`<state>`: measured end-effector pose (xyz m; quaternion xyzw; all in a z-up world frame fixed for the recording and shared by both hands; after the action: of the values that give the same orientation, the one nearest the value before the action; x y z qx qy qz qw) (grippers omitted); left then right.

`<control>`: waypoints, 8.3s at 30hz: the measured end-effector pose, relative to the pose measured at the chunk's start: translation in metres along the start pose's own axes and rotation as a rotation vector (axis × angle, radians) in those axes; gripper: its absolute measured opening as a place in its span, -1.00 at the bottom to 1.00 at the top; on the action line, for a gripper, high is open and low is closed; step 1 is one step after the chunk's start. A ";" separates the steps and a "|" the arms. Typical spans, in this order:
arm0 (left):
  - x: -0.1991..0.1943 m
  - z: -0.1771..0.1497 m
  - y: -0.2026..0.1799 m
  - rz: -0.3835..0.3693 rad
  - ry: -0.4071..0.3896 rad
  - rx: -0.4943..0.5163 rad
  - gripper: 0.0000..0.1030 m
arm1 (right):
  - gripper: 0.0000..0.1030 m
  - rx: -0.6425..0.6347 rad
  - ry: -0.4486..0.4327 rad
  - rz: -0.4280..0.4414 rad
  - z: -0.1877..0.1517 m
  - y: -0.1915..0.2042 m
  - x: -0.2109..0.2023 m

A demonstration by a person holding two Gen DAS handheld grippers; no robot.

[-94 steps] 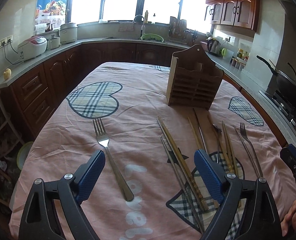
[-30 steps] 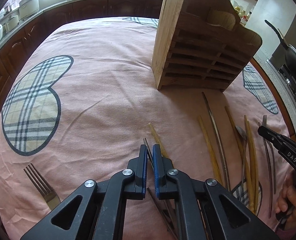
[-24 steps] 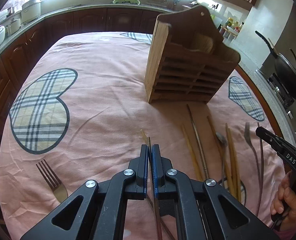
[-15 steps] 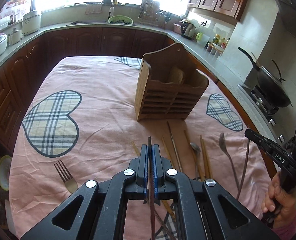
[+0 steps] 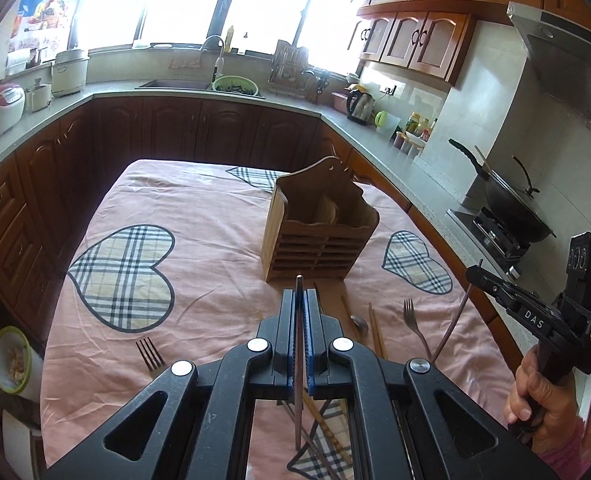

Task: Organize utensils
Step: 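Lift the left tool's chopstick over the holder while the right tool carries its chopstick there, then lower the chopsticks into the wooden holder and open both tools, then withdraw both open tools back toward the remaining utensils, then close the left tool on a wooden chopstick while the right tool closes on another chopstick, then lift the left tool's chopstick over the holder while the right tool carries its chopstick there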

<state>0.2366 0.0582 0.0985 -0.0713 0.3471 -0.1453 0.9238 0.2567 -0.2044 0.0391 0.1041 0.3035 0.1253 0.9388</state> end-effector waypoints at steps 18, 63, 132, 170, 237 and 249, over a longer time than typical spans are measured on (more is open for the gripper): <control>-0.014 0.003 0.000 -0.008 -0.083 0.020 -0.98 | -0.92 -0.029 -0.056 0.022 0.018 0.016 -0.007; 0.172 0.121 0.023 -0.043 -0.315 -0.071 -0.98 | -0.92 0.106 -0.303 -0.002 0.147 -0.042 0.107; 0.028 -0.059 0.045 0.043 -0.116 -0.271 0.63 | 0.67 0.214 -0.137 0.073 -0.033 -0.022 -0.004; 0.034 -0.094 0.019 0.097 0.029 -0.216 0.61 | 0.67 0.169 -0.029 -0.009 -0.110 -0.023 -0.025; 0.200 -0.019 -0.005 0.081 0.269 -0.042 -0.92 | -0.92 0.163 0.221 -0.081 -0.056 -0.057 0.112; 0.082 -0.006 -0.001 0.012 0.103 -0.066 -0.93 | -0.92 0.160 0.078 -0.016 -0.028 -0.038 0.045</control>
<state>0.2910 0.0308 0.0433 -0.0923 0.3992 -0.1317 0.9026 0.2818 -0.2237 -0.0179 0.1714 0.3496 0.0971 0.9160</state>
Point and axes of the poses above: each gripper's, at about its wrist camera, not at the fingertips, and x roughly the way its jaws point, y to its left, z to its top, the point moved 2 cm from there along x, roughly the way its jaws point, and after that the axes turned 4 degrees about z, right-handed, at the moved point
